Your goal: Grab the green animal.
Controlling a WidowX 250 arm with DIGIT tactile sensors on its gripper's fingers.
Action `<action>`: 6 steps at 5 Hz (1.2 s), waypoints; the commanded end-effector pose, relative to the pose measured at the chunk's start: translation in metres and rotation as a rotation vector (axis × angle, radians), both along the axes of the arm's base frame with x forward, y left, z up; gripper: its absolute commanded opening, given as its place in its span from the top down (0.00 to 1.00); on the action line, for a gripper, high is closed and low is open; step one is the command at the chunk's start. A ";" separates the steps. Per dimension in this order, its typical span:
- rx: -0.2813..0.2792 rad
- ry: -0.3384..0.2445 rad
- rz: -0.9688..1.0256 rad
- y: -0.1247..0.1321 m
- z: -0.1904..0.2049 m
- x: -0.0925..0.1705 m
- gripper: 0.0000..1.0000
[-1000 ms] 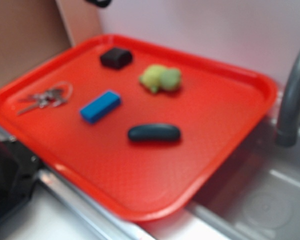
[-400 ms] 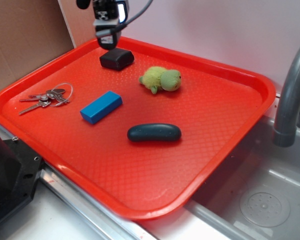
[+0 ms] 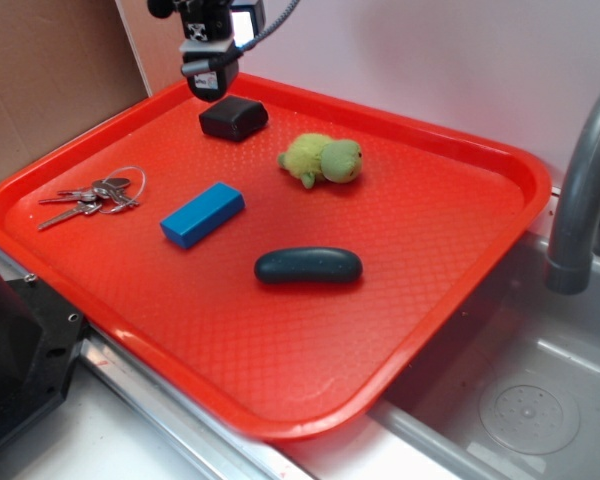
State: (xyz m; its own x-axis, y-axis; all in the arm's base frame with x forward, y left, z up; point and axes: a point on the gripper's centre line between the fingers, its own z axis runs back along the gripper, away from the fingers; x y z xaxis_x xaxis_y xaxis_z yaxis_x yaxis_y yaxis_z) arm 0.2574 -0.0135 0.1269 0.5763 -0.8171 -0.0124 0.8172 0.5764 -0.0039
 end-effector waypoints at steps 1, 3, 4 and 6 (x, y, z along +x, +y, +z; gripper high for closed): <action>0.010 -0.131 -0.340 -0.019 -0.013 0.061 0.00; -0.035 -0.002 -0.420 -0.048 -0.070 0.050 0.00; -0.068 -0.012 -0.395 -0.054 -0.064 0.036 0.00; 0.033 0.098 -0.330 -0.016 -0.108 0.022 1.00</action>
